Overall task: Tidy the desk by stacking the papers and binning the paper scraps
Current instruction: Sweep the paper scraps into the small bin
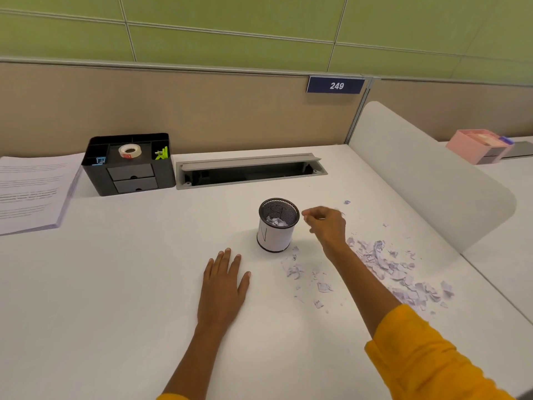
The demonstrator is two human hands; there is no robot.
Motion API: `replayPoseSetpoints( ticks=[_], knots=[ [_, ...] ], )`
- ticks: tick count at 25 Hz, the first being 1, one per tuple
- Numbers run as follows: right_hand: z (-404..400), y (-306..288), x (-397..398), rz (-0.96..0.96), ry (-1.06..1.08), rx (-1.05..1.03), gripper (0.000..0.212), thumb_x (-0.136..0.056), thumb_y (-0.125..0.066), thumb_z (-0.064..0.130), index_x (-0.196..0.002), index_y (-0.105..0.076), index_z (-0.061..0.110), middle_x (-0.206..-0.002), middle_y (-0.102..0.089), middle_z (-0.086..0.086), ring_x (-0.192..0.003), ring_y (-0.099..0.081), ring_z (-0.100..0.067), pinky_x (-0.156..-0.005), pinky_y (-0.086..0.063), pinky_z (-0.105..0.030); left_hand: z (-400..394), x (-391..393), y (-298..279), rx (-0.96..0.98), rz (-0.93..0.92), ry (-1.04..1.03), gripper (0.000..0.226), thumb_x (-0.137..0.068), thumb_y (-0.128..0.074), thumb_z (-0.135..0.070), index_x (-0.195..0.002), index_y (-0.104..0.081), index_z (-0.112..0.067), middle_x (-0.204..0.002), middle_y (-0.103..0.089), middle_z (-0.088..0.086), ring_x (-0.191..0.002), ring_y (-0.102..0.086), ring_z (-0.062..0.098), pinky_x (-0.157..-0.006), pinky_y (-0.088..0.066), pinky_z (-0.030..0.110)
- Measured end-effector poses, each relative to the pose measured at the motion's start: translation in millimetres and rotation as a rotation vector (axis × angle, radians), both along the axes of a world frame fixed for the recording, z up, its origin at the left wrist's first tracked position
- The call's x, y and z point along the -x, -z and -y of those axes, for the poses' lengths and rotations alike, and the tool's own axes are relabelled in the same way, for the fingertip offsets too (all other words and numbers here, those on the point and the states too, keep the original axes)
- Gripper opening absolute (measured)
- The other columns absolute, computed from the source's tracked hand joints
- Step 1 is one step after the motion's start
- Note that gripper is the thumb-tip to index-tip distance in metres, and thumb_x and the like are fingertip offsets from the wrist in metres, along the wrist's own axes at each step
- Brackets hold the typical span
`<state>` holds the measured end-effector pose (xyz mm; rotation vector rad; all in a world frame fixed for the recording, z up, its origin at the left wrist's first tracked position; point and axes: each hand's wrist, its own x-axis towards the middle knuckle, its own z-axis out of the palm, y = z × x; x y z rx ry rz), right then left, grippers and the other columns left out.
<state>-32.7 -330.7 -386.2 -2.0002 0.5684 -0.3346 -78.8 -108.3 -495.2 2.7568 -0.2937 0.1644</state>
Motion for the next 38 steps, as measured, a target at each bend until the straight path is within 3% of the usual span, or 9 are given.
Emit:
replayPoseSetpoints(
  ticks=[5,9,13,16,20,23,26,31,38],
  knots=[
    [3,36,25,-0.257,-0.489,0.357,0.026,-0.088,-0.063,0.015,-0.113,-0.069,0.013,-0.127,-0.061,-0.005,-0.119,-0.055,-0.019,-0.092,-0.032,-0.016,0,0,-1,-0.003,0.003,-0.003,0.065,-0.096,-0.017,-0.049,-0.121,-0.062,-0.01,-0.131,-0.055,0.015,-0.121,-0.053,0.028,-0.106,-0.021,0.035],
    [-2,59,42,-0.307,-0.745,0.569,0.039,-0.093,-0.056,0.023,-0.132,-0.054,0.023,-0.15,-0.034,-0.004,-0.137,-0.034,-0.021,-0.108,-0.029,-0.027,0,0,1,0.0,0.026,0.001,0.057,-0.091,-0.029,-0.045,-0.119,-0.063,-0.009,-0.13,-0.056,0.016,-0.12,-0.054,0.029,-0.106,-0.022,0.036],
    [1,66,64,-0.265,-0.831,0.844,0.054,-0.095,-0.043,0.006,-0.142,-0.039,0.03,-0.156,-0.023,0.003,-0.143,-0.021,-0.017,-0.111,-0.03,-0.032,0,0,2,0.0,0.027,0.006,0.062,-0.093,-0.024,-0.048,-0.12,-0.062,-0.008,-0.131,-0.055,0.016,-0.121,-0.053,0.03,-0.107,-0.021,0.035],
    [7,66,75,-0.197,-0.767,0.894,0.058,-0.089,-0.045,-0.004,-0.138,-0.047,0.027,-0.15,-0.038,-0.001,-0.136,-0.035,-0.02,-0.102,-0.04,-0.031,0,0,3,0.004,0.029,0.006,0.061,-0.091,-0.025,-0.048,-0.123,-0.061,-0.009,-0.134,-0.053,0.016,-0.124,-0.051,0.029,-0.108,-0.018,0.034],
    [12,62,72,-0.161,-0.676,0.831,0.029,-0.083,-0.055,-0.002,-0.103,-0.071,0.012,-0.112,-0.064,-0.007,-0.104,-0.057,-0.026,-0.081,-0.047,-0.028,-1,-1,4,0.004,0.039,0.013,0.06,-0.09,-0.028,-0.046,-0.125,-0.059,-0.009,-0.136,-0.051,0.015,-0.126,-0.048,0.029,-0.109,-0.016,0.033],
    [17,53,66,-0.222,-0.593,0.716,0.02,-0.08,-0.061,0.0,-0.092,-0.073,0.01,-0.091,-0.065,-0.005,-0.079,-0.059,-0.017,-0.067,-0.043,-0.022,0,0,3,0.007,0.037,0.014,0.058,-0.09,-0.029,-0.044,-0.123,-0.061,-0.008,-0.134,-0.053,0.016,-0.125,-0.05,0.029,-0.108,-0.016,0.033],
    [21,35,61,-0.281,-0.45,0.398,0.022,-0.075,-0.061,-0.009,-0.083,-0.074,0.006,-0.066,-0.062,0.003,-0.053,-0.058,-0.005,-0.057,-0.05,-0.014,0,0,2,0.009,0.029,0.01,0.057,-0.089,-0.031,-0.044,-0.12,-0.062,-0.008,-0.132,-0.055,0.016,-0.122,-0.052,0.029,-0.107,-0.018,0.034],
    [15,-10,41,-0.112,-0.349,0.084,0.017,-0.073,-0.068,-0.009,-0.078,-0.071,0.007,-0.069,-0.07,-0.013,-0.064,-0.069,-0.026,-0.068,-0.06,-0.032,0,0,2,0.009,0.017,0.002,0.067,-0.095,-0.016,-0.051,-0.12,-0.063,-0.009,-0.131,-0.056,0.016,-0.121,-0.054,0.029,-0.106,-0.019,0.034],
    [-15,-30,-1,-0.027,-0.286,0.09,0.019,-0.076,-0.07,-0.006,-0.093,-0.072,0.002,-0.086,-0.07,-0.015,-0.065,-0.067,-0.026,-0.078,-0.059,-0.036,1,1,-1,0.014,0.021,0.0,0.057,-0.091,-0.029,-0.044,-0.118,-0.064,-0.009,-0.13,-0.057,0.015,-0.12,-0.055,0.029,-0.105,-0.022,0.035]
  ],
)
